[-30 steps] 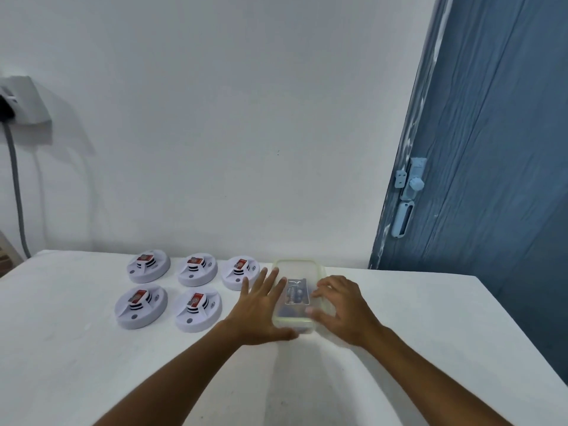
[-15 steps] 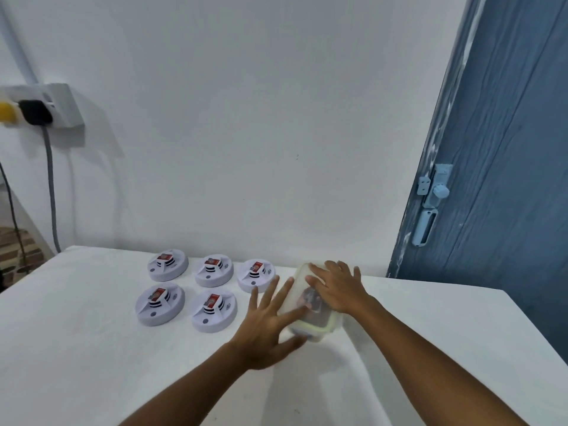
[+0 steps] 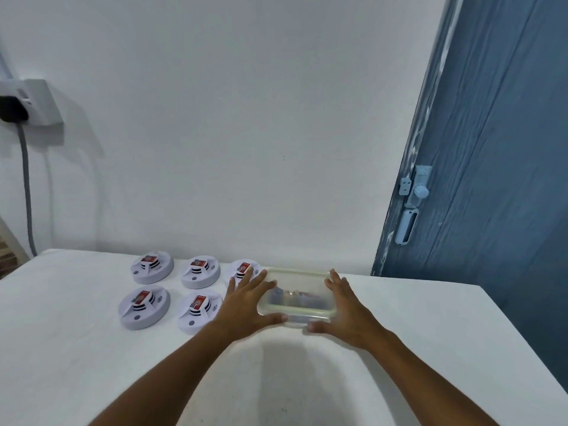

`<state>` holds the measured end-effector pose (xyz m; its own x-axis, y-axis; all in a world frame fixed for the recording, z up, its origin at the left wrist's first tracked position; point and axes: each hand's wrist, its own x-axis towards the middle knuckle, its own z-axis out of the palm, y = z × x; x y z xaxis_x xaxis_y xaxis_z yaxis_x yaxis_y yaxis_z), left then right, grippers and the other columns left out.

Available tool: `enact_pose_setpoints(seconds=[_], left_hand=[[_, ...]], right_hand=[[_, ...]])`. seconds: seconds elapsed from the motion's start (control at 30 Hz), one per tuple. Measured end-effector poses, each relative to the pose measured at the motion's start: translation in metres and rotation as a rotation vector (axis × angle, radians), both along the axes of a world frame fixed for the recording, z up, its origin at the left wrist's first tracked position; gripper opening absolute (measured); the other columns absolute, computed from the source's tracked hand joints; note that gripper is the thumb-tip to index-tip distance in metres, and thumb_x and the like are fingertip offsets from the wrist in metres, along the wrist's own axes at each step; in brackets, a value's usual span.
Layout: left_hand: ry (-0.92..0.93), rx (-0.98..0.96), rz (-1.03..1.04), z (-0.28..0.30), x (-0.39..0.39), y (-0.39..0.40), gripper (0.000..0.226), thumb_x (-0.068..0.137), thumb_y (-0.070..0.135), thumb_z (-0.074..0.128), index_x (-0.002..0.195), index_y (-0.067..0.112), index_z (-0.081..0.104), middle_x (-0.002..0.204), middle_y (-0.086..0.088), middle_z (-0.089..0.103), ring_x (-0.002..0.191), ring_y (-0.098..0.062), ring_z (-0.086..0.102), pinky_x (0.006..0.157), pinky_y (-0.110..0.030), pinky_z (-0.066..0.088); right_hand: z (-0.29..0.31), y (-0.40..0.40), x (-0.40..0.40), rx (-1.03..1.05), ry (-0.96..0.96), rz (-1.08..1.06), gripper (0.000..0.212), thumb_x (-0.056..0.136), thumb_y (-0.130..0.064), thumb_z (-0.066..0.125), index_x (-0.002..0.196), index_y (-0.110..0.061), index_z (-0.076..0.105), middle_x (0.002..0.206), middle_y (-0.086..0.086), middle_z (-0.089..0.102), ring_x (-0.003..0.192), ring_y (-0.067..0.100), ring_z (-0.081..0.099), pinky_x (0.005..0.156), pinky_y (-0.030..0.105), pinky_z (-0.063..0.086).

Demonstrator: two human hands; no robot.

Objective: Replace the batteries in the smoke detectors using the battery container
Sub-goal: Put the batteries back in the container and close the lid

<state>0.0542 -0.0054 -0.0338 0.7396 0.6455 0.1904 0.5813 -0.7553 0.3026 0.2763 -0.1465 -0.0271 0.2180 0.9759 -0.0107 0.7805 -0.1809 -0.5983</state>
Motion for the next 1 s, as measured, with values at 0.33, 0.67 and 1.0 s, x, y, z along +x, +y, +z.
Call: enact_pose_setpoints(seconds=[0.33, 0.67, 1.0], left_hand=[[-0.084, -0.006, -0.022, -0.010, -0.001, -0.003, 0.087, 0.075, 0.074, 0.051, 0.145, 0.025, 0.037, 0.159, -0.001, 0.020, 0.143, -0.020, 0.028, 0.109, -0.032, 0.032], [-0.106, -0.065, 0.010, -0.006, 0.002, -0.012, 0.108, 0.064, 0.091, 0.017, 0.146, 0.023, 0.035, 0.160, -0.001, 0.016, 0.144, -0.019, 0.025, 0.109, -0.031, 0.034], [0.026, -0.151, -0.014, 0.015, 0.002, 0.016, 0.065, 0.086, 0.026, 0.066, 0.145, 0.028, 0.039, 0.160, -0.005, 0.016, 0.147, -0.027, 0.015, 0.116, -0.041, 0.024]], right_hand=[[-0.012, 0.002, -0.009, 0.173, -0.135, -0.066, 0.117, 0.061, -0.086, 0.051, 0.151, -0.019, 0.021, 0.161, -0.008, 0.002, 0.148, 0.008, 0.008, 0.108, 0.016, 0.023], [-0.008, 0.004, -0.007, 0.178, -0.093, -0.072, 0.130, 0.050, -0.097, 0.038, 0.147, -0.010, 0.033, 0.158, 0.001, 0.020, 0.144, 0.014, 0.020, 0.111, 0.018, 0.020], [0.022, 0.020, -0.004, 0.036, 0.397, -0.143, 0.069, 0.075, -0.030, 0.080, 0.134, -0.028, 0.045, 0.130, 0.003, 0.048, 0.110, 0.015, 0.050, 0.087, 0.022, 0.041]])
